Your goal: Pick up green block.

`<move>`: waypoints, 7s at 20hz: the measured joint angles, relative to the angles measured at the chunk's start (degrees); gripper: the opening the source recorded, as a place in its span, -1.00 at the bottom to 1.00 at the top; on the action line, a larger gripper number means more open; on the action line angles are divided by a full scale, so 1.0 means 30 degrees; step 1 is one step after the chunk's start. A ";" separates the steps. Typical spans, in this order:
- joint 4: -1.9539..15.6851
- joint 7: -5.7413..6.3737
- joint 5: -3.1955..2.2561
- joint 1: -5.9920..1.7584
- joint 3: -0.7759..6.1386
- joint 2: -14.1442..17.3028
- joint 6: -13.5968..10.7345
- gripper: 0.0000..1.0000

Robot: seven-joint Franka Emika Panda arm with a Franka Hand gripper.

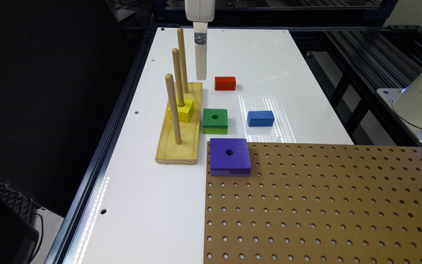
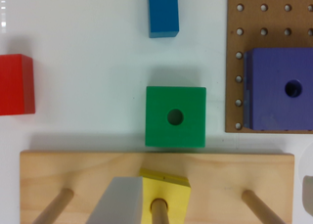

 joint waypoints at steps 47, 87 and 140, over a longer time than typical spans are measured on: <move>-0.4104 -0.0507 -0.0058 -0.0670 -0.0109 -0.0947 0.2721 1.00; -0.5151 -0.0507 -0.0062 -0.0671 0.0098 0.0269 0.4600 1.00; -0.6416 -0.0452 -0.0062 -0.0658 0.0375 0.1316 0.7686 1.00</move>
